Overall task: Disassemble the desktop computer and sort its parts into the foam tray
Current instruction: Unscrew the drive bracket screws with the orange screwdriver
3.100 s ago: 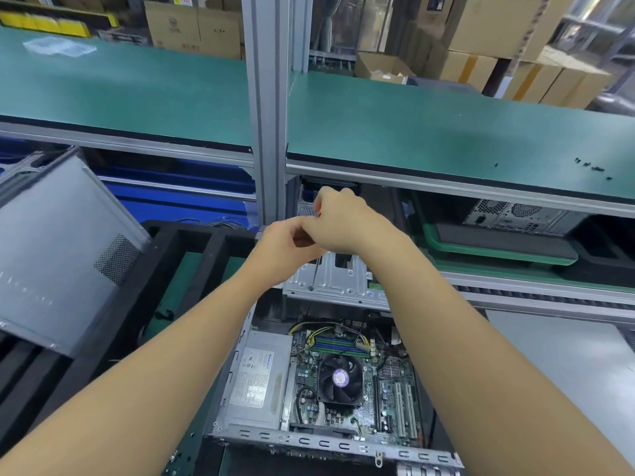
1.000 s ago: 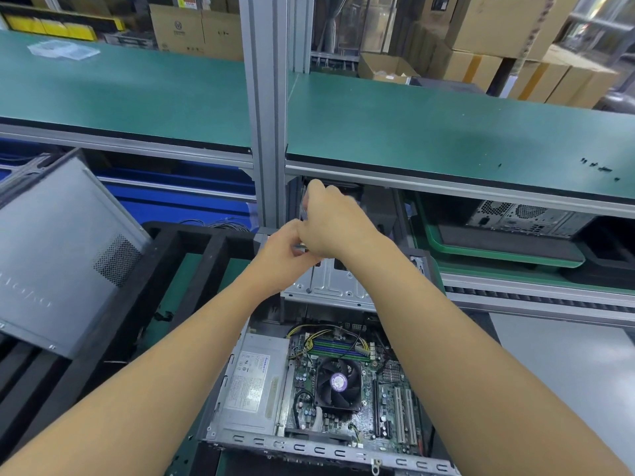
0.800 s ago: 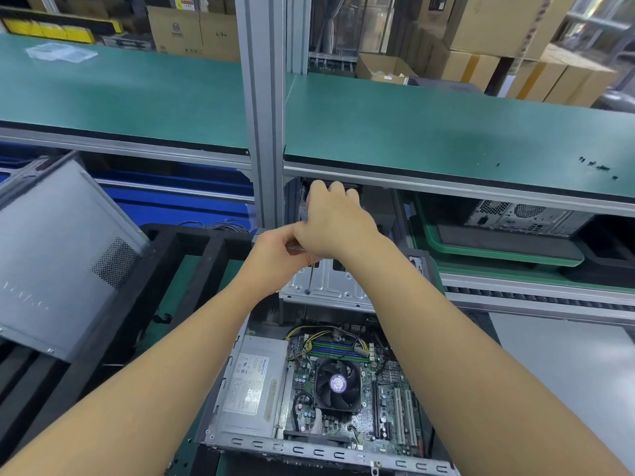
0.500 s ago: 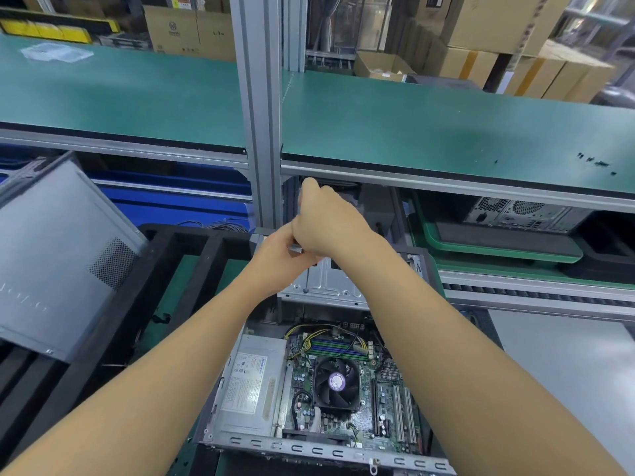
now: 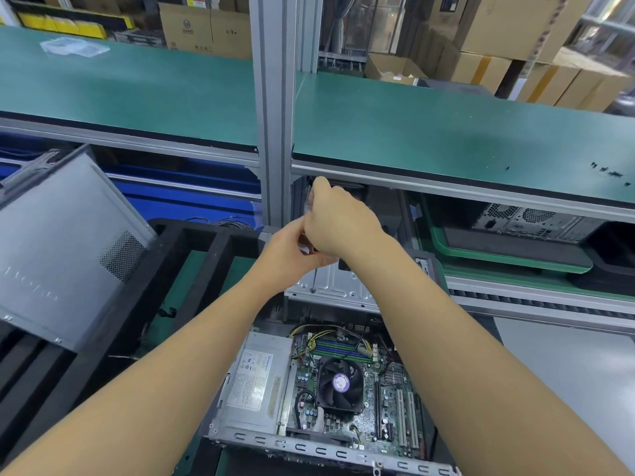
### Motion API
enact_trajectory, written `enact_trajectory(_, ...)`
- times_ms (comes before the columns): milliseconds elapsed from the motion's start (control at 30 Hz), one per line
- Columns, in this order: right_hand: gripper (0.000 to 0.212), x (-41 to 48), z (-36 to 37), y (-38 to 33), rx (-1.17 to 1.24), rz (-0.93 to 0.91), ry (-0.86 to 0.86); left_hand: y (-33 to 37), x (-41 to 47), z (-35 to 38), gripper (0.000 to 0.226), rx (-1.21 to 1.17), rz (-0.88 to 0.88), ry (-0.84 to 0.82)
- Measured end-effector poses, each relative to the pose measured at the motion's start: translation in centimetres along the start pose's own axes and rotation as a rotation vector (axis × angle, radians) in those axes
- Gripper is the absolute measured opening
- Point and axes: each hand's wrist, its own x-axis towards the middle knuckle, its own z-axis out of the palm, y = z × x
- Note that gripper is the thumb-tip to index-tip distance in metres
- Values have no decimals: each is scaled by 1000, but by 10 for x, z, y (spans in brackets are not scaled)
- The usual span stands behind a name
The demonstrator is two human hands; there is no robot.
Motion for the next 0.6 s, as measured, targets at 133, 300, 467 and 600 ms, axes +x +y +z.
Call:
enact_trajectory(133, 30, -1, -4, 3, 4, -33, -25, -3, -3, -6, 17, -92, 14, 6)
enact_trajectory(300, 34, 0, -1, 6, -41, 7, 18, 3, -3, -9, 19, -45, -5, 28)
enact_trajectory(467, 28, 3, 2, 5, 4, 5, 60, 6, 3, -3, 31, -3, 5, 0)
enact_trajectory(600, 25, 2, -1, 7, 56, -18, 1, 2, 0, -6, 20, -64, 12, -63)
